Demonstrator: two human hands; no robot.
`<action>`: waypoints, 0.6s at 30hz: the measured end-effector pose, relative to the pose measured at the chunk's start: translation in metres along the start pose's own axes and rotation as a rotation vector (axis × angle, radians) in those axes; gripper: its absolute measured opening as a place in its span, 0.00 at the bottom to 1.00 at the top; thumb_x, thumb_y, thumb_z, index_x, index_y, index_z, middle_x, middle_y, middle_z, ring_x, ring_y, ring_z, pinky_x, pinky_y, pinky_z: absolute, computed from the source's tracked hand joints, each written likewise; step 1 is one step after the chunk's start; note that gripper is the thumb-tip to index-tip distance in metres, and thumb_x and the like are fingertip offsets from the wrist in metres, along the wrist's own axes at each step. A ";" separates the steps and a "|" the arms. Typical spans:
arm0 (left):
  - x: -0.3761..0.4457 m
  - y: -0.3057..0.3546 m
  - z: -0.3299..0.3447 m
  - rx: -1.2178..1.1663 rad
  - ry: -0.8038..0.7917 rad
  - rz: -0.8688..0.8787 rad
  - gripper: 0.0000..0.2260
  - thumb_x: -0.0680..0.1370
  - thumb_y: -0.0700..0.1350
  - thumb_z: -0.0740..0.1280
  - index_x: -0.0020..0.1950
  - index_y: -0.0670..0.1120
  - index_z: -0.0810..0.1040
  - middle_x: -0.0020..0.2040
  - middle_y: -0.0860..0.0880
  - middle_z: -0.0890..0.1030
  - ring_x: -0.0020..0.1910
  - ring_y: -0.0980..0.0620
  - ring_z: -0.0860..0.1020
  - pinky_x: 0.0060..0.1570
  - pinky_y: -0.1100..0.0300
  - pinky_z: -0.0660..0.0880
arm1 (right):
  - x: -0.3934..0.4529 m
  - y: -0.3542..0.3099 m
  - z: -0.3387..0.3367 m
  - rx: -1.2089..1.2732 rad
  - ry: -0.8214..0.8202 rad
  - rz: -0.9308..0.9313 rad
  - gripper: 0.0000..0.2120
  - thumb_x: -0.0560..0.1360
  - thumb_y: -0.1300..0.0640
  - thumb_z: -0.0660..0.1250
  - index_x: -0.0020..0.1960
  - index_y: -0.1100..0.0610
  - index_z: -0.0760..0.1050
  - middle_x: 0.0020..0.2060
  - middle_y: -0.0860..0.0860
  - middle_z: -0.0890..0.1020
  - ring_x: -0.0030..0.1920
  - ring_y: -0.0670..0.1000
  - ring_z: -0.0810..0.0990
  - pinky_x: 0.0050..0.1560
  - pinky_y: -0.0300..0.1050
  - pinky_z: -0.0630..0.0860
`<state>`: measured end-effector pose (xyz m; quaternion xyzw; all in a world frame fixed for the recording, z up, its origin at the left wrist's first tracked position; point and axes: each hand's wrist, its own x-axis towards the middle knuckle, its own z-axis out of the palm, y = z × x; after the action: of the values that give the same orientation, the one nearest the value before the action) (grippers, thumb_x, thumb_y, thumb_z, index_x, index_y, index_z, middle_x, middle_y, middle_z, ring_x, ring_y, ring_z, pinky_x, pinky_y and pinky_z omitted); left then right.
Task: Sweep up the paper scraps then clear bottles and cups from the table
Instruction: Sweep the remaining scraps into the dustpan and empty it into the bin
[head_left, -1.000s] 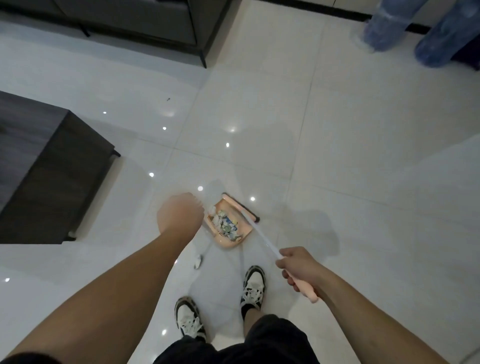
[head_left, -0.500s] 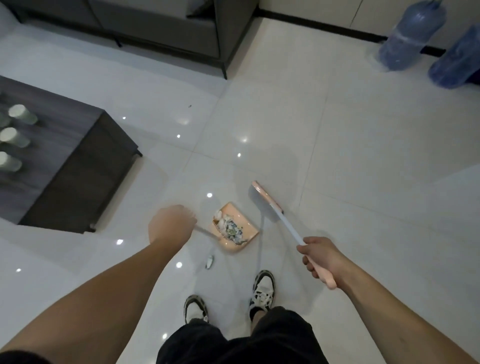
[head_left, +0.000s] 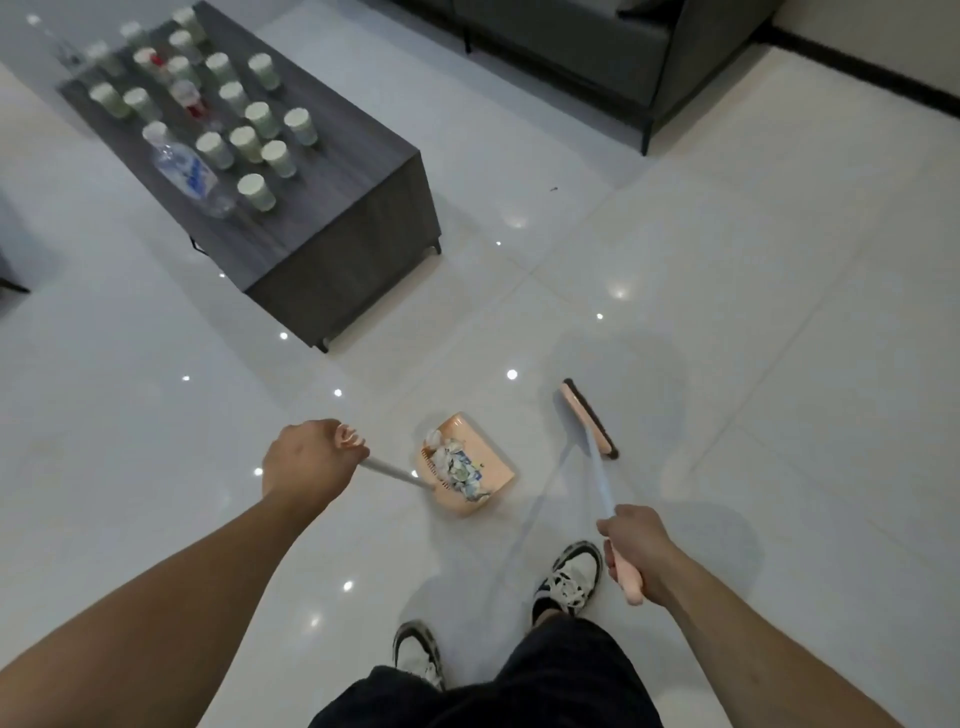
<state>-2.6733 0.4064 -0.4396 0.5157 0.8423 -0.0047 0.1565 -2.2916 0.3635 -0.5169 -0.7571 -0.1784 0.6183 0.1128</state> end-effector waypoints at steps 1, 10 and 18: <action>-0.003 -0.015 -0.003 0.001 0.001 -0.003 0.12 0.69 0.58 0.69 0.32 0.52 0.76 0.29 0.52 0.76 0.31 0.53 0.74 0.27 0.61 0.66 | -0.008 0.009 0.010 -0.030 -0.016 -0.001 0.04 0.76 0.68 0.60 0.47 0.61 0.71 0.28 0.55 0.69 0.20 0.50 0.66 0.24 0.39 0.66; -0.032 -0.152 -0.012 -0.083 -0.019 0.006 0.12 0.66 0.57 0.71 0.31 0.51 0.75 0.29 0.53 0.76 0.31 0.52 0.74 0.29 0.61 0.67 | -0.083 0.085 0.102 -0.129 -0.065 0.036 0.11 0.77 0.65 0.63 0.60 0.59 0.74 0.30 0.56 0.71 0.20 0.50 0.67 0.22 0.38 0.64; -0.061 -0.230 -0.020 -0.091 -0.024 0.020 0.11 0.67 0.57 0.70 0.32 0.51 0.75 0.33 0.53 0.77 0.35 0.50 0.75 0.34 0.59 0.71 | -0.116 0.109 0.169 -0.118 -0.061 0.042 0.05 0.77 0.64 0.64 0.53 0.61 0.77 0.24 0.53 0.74 0.21 0.49 0.68 0.22 0.38 0.65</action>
<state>-2.8534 0.2493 -0.4391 0.5162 0.8346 0.0290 0.1902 -2.4626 0.2080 -0.4910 -0.7468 -0.2021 0.6317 0.0496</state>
